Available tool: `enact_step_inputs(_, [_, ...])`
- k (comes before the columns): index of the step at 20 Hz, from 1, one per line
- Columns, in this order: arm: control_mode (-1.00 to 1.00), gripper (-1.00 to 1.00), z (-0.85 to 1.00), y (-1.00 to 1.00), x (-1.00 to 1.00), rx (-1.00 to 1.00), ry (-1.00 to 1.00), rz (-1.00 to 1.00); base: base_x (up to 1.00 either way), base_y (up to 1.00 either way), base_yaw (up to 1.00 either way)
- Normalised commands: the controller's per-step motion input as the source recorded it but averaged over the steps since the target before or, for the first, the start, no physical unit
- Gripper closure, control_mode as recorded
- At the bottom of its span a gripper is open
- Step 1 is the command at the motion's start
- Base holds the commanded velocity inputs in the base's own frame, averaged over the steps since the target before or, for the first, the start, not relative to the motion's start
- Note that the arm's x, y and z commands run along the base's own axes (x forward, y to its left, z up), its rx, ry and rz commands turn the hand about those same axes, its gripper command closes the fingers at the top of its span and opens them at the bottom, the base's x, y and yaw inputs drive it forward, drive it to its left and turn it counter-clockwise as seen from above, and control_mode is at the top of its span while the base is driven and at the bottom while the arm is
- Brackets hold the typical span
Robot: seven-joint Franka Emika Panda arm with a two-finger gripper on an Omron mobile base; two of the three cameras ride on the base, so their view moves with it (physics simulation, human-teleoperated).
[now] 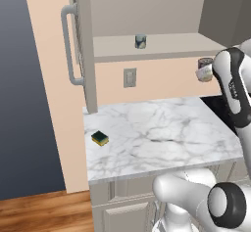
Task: Restock the canned food cabinet by taking the new fresh canned food from the counter and placing it in the cabinet. Then, take the old canned food from the cabinet and place it on the counter.
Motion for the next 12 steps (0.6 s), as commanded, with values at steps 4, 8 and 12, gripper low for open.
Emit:
enact_step_inputs(4, [-1.0, 1.0, -1.0, 0.31, -0.3, -0.36, 0.28, 0.18, 0.0, 0.0, 0.0])
enact_step_inputs(8, [-1.0, 1.0, -1.0, 0.35, 0.11, -0.18, 0.16, 0.11, 0.0, 0.0, 0.0])
enact_step_inputs(12, [-1.0, 1.0, -1.0, 0.2, 0.88, -0.16, 0.05, 0.14, 0.0, 0.0, 0.0])
